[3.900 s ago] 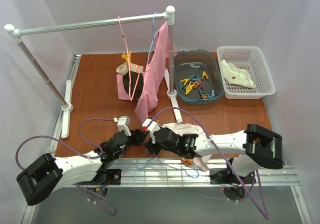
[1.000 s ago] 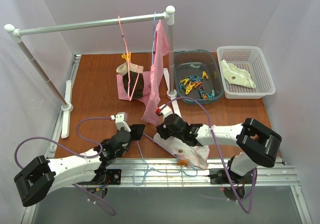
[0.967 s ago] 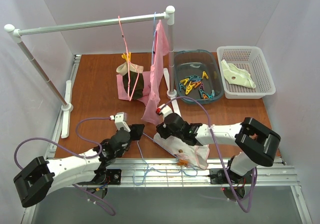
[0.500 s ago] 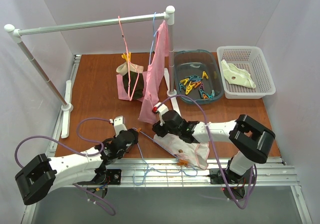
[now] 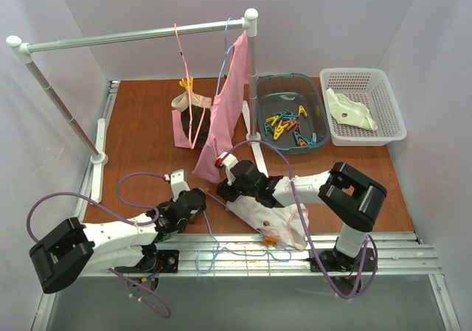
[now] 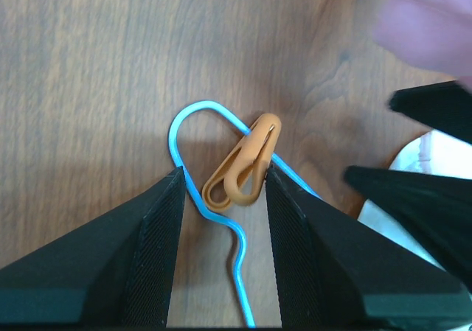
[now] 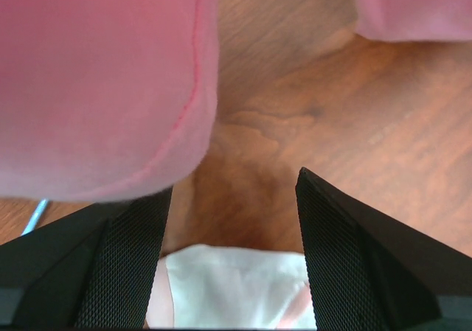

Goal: Clip the underwear to the hanger
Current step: Adjust the underwear on the hanger.

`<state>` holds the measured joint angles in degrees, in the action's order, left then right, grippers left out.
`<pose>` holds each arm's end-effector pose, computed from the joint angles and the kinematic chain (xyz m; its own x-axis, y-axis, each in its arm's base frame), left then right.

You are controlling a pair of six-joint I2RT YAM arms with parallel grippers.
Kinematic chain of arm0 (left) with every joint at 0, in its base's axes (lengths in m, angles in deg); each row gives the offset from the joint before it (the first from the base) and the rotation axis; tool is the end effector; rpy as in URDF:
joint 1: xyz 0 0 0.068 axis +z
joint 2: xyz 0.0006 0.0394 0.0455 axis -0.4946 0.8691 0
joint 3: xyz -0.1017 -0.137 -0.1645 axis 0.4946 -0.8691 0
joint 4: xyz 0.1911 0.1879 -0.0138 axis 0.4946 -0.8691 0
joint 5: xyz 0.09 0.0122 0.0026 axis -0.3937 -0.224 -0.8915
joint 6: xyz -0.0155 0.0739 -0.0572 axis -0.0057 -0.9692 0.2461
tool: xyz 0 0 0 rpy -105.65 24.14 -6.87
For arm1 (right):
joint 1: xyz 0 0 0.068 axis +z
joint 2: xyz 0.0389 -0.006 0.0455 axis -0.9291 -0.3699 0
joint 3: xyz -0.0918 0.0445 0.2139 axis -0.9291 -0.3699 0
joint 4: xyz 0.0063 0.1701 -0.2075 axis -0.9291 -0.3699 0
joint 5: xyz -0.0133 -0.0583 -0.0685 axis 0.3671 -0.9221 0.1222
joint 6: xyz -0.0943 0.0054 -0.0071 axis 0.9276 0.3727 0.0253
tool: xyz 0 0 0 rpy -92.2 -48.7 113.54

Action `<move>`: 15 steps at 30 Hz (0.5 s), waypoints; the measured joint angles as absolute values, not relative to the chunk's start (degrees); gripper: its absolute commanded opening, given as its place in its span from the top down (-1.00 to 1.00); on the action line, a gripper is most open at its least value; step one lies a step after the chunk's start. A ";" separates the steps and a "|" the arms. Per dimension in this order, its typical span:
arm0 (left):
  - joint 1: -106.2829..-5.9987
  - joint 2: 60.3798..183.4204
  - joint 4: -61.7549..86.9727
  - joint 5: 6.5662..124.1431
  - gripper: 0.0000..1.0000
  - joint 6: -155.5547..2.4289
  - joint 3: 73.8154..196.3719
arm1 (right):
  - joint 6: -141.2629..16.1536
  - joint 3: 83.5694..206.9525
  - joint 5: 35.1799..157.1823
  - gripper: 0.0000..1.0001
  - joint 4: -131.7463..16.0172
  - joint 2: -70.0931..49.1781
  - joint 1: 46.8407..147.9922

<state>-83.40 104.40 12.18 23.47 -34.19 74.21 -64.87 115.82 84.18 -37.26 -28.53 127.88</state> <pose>0.1679 -0.1487 0.0608 -0.6014 -0.3184 -0.7328 -0.0789 0.9364 -0.3420 0.2029 0.3327 0.0854 -0.4031 -0.3743 -0.8351 -0.7735 0.6270 0.0923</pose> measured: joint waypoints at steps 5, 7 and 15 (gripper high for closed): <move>-83.38 107.05 16.26 23.38 0.22 -35.83 74.65 | -64.08 117.55 86.43 -0.19 -35.90 -31.79 127.86; -83.20 108.34 18.30 23.47 0.22 -36.83 74.67 | -64.01 117.55 87.61 -0.21 -35.47 -32.57 127.86; -82.33 112.21 25.38 24.36 0.29 -42.76 74.80 | -63.71 112.91 86.80 -0.57 -33.59 -29.30 127.88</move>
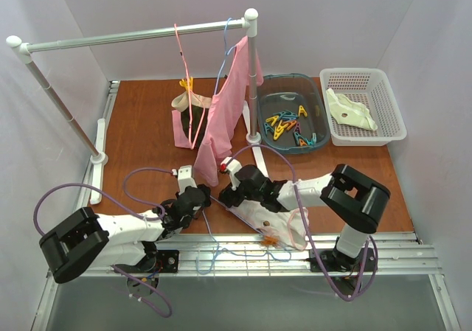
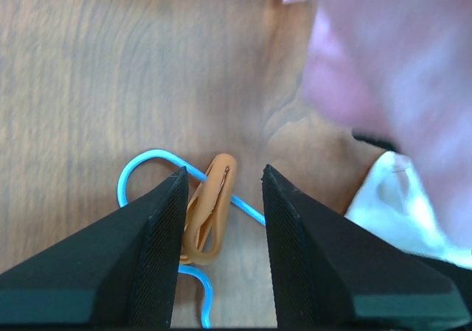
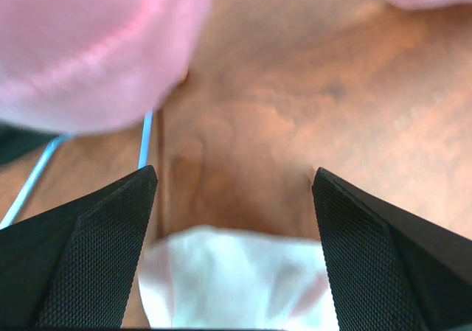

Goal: Clip the underwear to the hanger
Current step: Adjust the underwear on the hanger.

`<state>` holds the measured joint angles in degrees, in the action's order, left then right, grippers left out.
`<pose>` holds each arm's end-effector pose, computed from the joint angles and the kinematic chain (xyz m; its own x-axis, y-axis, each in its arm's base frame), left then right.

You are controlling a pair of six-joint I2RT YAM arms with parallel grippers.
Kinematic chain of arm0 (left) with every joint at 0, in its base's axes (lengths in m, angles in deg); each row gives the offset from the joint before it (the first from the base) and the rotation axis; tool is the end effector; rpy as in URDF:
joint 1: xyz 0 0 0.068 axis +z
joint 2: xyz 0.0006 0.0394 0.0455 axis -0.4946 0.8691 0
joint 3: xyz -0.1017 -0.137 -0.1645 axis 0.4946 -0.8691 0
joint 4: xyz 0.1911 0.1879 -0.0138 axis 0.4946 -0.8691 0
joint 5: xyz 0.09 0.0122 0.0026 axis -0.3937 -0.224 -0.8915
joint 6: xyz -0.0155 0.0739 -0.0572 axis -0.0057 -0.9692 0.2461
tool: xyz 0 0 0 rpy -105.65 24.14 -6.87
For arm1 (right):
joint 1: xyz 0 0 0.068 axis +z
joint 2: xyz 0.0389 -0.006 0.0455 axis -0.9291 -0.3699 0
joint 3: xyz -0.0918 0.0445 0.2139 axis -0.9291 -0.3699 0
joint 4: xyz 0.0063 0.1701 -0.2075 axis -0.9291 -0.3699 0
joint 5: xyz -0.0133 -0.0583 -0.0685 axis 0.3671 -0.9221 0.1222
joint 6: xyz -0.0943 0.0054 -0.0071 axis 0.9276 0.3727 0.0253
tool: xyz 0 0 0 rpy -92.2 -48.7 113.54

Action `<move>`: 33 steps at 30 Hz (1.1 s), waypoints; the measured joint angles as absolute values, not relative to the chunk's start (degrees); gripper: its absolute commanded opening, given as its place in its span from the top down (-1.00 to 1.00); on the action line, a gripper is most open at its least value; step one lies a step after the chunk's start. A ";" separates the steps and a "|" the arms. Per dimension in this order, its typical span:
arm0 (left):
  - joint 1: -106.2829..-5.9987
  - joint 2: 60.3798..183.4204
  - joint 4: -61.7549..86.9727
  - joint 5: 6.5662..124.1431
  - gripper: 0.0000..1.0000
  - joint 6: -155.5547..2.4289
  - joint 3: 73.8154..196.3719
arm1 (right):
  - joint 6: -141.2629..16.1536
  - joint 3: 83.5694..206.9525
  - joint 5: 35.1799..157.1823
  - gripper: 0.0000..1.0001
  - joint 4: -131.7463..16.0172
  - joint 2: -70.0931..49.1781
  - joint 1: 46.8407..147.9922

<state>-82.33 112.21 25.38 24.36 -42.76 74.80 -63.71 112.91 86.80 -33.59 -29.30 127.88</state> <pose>0.1809 -0.1608 0.0601 -0.5626 -0.2497 -0.7881 0.0195 0.9490 -0.3146 0.1956 0.3279 0.0723 -0.3904 -0.3915 -0.8333 -0.8028 0.5878 0.1000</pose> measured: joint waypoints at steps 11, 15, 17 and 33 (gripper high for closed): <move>-80.95 114.11 28.13 27.49 0.43 -45.82 74.78 | -64.17 105.96 83.98 -0.57 -33.17 -20.88 127.88; -80.95 114.33 27.56 28.58 0.18 -46.87 74.78 | -64.17 105.26 83.55 -0.57 -33.19 -20.18 127.88; -80.95 114.98 27.91 29.43 0.08 -48.26 74.78 | -64.17 105.22 83.48 -0.57 -33.15 -20.05 127.88; -80.62 123.22 32.70 35.31 0.90 -58.62 79.07 | -64.03 100.46 80.49 -0.57 -33.17 -12.16 127.88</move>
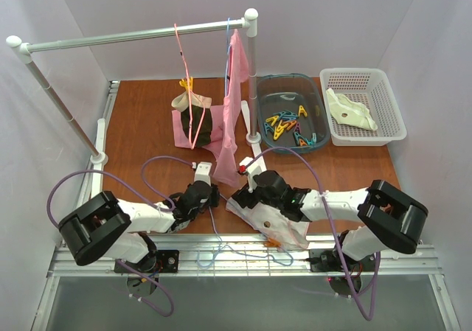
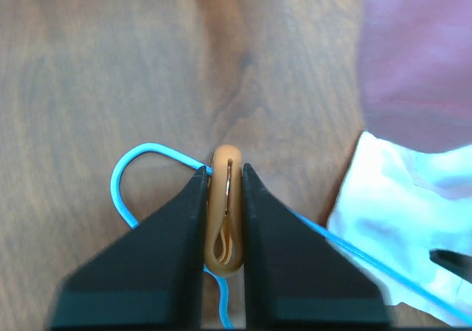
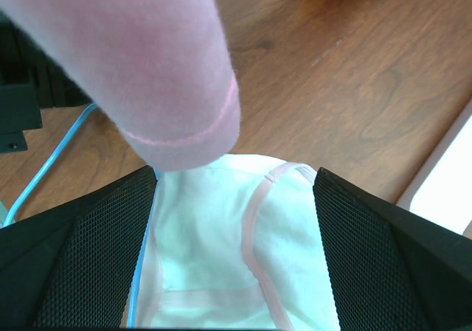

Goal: Clip the underwear to the hanger
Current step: Adjust the underwear on the hanger.

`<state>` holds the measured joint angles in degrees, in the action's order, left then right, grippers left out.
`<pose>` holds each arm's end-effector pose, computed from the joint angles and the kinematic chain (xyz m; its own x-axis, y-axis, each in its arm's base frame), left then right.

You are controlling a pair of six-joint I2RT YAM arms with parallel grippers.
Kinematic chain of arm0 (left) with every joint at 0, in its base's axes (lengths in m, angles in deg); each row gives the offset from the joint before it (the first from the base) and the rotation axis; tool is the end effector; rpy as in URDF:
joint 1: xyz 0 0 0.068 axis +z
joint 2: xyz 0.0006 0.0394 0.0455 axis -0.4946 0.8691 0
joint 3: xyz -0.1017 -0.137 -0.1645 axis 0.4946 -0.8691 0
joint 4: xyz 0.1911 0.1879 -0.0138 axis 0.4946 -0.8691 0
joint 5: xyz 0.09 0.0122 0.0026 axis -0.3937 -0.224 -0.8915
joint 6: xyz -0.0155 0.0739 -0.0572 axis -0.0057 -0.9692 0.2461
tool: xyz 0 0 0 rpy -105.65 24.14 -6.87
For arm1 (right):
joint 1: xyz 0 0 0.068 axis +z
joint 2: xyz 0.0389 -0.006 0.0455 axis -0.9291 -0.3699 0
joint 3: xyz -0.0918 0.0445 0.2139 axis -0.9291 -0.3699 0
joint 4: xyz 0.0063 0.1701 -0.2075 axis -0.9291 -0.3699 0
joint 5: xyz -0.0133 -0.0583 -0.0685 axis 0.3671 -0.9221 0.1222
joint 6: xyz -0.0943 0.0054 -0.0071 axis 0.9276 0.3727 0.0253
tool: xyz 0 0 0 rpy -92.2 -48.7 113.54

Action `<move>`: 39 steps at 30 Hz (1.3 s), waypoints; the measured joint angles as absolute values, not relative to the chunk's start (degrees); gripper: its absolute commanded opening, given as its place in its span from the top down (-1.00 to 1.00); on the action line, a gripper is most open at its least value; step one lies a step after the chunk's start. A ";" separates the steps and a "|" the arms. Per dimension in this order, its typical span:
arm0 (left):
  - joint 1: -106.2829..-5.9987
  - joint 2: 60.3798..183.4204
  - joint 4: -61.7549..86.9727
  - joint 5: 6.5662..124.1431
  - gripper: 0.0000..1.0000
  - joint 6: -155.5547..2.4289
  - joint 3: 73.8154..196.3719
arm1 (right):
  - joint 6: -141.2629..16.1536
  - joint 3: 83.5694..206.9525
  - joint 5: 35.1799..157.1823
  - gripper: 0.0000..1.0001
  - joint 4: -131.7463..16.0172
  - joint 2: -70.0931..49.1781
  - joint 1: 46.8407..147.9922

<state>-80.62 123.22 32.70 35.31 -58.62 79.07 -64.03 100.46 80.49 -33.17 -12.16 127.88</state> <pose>0.1912 -0.1854 0.0486 -0.6055 0.0203 -0.7956 0.2756 0.9432 -0.1857 0.1798 0.2825 0.1025 -0.3480 -0.3110 -0.8844 -0.7489 0.6597 0.0628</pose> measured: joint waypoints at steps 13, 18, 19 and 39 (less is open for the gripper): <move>-80.38 138.59 48.09 49.65 1.00 -72.66 86.17 | -66.42 97.13 71.31 -0.59 -37.13 -5.43 127.88; -79.73 142.98 50.36 52.08 1.00 -76.68 89.73 | -69.00 98.42 67.87 -0.56 -45.28 -2.91 127.77; -79.68 143.81 50.47 52.45 1.00 -77.20 90.56 | -69.35 98.45 68.22 -0.55 -46.88 -2.50 127.69; -78.50 146.00 52.18 55.49 1.00 -78.71 92.14 | -77.70 89.83 83.11 0.97 -57.41 5.65 128.87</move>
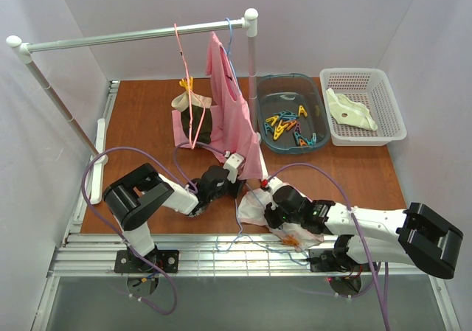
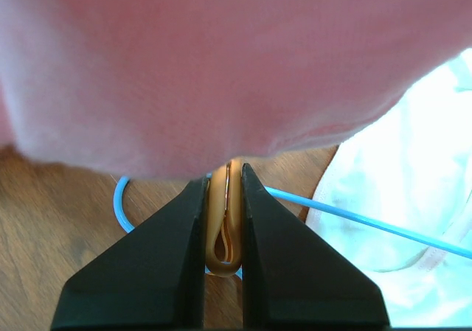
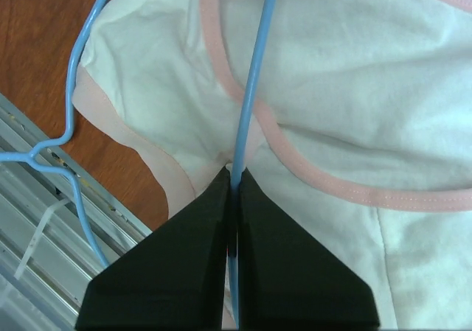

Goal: Clip the underwear to the hanger
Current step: Adjust the underwear on the hanger.

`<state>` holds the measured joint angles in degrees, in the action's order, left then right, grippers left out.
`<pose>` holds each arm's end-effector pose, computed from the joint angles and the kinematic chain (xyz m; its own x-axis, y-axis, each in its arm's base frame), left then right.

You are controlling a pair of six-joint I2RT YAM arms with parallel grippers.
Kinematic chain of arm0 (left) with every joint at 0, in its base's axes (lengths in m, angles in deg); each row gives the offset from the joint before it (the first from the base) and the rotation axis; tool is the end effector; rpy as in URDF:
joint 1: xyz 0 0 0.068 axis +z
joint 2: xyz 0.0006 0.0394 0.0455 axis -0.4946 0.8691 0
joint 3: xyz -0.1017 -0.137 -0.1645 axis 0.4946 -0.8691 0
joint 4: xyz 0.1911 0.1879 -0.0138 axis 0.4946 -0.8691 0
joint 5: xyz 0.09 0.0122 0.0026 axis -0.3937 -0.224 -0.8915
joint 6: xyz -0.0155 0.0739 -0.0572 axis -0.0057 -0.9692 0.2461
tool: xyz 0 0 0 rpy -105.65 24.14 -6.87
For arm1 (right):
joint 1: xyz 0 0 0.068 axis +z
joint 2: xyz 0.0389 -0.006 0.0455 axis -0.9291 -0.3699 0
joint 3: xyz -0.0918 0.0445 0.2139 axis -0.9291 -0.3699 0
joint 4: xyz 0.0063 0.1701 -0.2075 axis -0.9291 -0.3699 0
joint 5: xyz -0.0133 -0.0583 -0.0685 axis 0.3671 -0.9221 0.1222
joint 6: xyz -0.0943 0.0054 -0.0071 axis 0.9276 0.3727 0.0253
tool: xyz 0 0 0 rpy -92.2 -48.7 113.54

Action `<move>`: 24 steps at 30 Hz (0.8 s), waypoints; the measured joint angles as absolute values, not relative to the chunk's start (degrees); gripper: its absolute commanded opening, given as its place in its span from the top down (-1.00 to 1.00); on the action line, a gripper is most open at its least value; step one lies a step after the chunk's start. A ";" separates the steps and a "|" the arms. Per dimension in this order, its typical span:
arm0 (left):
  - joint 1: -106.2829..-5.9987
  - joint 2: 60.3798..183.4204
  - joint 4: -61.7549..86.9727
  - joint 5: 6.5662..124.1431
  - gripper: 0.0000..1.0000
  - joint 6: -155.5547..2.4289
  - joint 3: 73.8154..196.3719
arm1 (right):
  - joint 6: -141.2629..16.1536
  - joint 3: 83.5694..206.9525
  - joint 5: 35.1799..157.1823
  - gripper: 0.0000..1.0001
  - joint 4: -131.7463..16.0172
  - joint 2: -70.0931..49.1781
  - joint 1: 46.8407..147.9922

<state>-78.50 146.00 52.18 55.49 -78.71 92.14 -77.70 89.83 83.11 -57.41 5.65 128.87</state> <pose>0.2250 -0.2537 0.0434 -0.4316 0.2450 -0.8682 0.6750 0.7262 -0.1306 0.1340 0.2209 0.0714 -0.6336 -0.3656 -0.6818 -0.6440 0.7376 0.2029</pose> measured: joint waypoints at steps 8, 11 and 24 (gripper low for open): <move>-76.69 146.43 52.13 59.38 1.00 -79.17 92.99 | -80.82 96.15 82.54 0.97 -66.74 5.63 129.57; -76.27 147.22 52.00 60.34 1.00 -79.74 94.87 | -82.66 99.52 81.75 0.97 -70.18 5.39 130.24; -75.49 149.47 55.61 67.68 1.00 -80.83 94.72 | -91.38 103.60 74.89 0.97 -75.73 1.68 138.57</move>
